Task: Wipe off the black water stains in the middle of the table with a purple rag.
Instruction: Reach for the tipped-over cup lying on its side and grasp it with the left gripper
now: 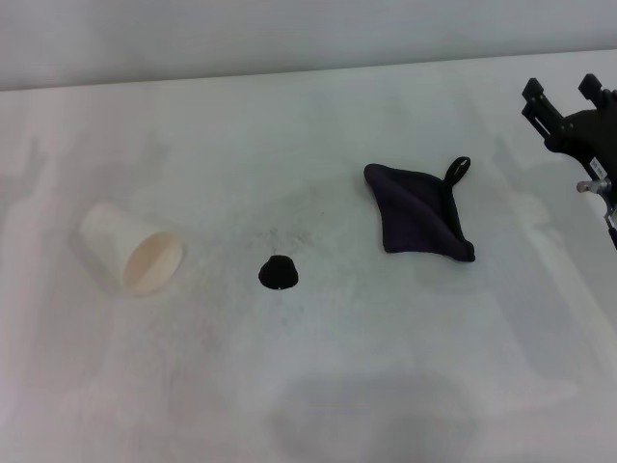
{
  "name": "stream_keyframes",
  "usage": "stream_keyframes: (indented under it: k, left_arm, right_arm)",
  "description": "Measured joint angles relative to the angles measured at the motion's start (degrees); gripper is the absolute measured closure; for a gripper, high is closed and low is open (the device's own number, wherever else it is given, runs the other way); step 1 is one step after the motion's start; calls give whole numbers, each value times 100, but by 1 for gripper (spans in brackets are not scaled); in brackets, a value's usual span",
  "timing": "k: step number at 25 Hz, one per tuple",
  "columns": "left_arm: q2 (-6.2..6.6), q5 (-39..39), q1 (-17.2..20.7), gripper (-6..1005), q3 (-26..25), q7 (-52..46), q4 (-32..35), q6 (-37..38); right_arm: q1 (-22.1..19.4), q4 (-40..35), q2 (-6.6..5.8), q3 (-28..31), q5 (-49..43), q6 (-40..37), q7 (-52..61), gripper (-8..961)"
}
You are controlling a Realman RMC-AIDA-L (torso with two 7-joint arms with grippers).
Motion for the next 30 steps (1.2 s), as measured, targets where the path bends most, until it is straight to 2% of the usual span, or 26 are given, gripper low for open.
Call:
stream_keyframes:
  k: [8, 19, 26, 30]
  left_arm:
    - [-22, -113, 111, 117, -1, -464, -267, 8]
    - [-13, 31, 202, 119, 91, -645, -345, 11]
    - [147, 796, 438, 120, 363, -1232, 111, 2]
    - [279, 1418, 754, 120, 362, -1768, 745, 4]
  right_arm:
    - [87, -421, -33, -2, 2, -55, -15, 108]
    - [170, -521, -23, -48, 7, -285, 6, 108]
    - [87, -511, -21, -53, 8, -302, 22, 108]
    - [74, -533, -39, -18, 25, -418, 24, 108]
